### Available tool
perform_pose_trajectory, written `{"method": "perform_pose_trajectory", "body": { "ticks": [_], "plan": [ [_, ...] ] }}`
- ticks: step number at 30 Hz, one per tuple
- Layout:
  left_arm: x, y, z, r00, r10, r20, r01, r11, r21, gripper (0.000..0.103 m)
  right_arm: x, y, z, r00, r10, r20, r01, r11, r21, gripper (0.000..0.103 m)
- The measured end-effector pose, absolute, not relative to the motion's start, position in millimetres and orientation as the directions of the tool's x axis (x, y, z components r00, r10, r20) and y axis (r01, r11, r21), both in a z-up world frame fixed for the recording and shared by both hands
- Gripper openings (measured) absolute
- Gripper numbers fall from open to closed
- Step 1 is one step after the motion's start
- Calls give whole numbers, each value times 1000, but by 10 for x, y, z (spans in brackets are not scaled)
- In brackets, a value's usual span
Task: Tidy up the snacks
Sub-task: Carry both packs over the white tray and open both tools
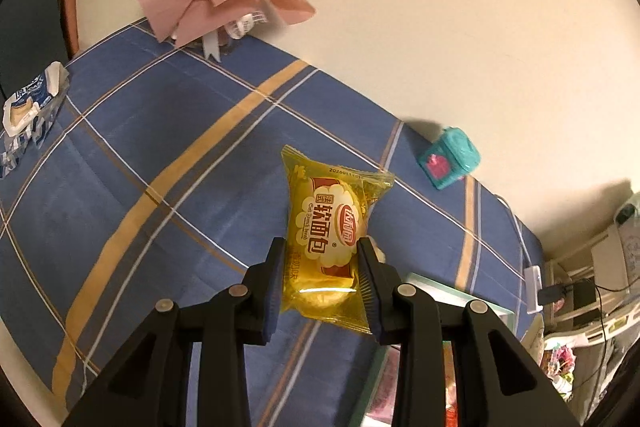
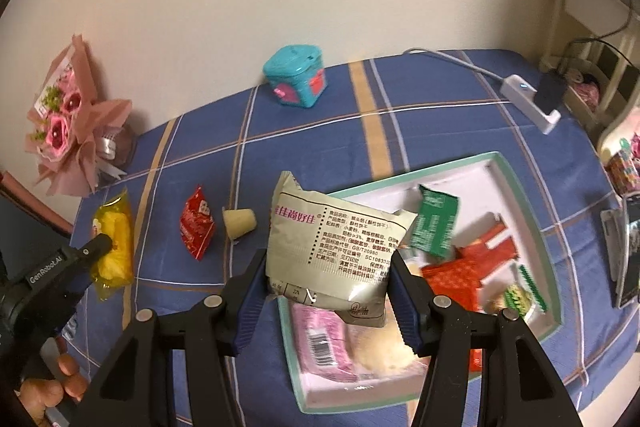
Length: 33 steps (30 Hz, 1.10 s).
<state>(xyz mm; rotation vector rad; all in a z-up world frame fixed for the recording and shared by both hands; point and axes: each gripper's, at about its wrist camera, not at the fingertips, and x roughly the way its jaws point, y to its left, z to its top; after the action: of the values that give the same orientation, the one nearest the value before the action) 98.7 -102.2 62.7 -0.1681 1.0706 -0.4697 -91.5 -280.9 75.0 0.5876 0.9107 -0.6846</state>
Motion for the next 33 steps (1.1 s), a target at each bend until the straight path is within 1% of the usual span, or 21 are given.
{"method": "perform_pose_trajectory", "body": {
  "ticks": [7,13,24,33],
  "plan": [
    [733,-1310,661,355,-484,-800,354,862,-364,36,-1267,-3025,872,407,-334,-850,801,577,158,60],
    [484,-1655,659,273,-534,-800,439,809,-391,36,-1580,-3266,896,395,-353,-848,845,503,184,60],
    [-85,-2231,764,229,-553,-801,605,725,-328,36,-2159,-3652,1046,370,-414,-832,897,391,205,60],
    [-259,-2440,722,206,-538,-818,649,700,-298,36,-2229,-3754,997,364,-402,-840,901,382,208,60]
  ]
}}
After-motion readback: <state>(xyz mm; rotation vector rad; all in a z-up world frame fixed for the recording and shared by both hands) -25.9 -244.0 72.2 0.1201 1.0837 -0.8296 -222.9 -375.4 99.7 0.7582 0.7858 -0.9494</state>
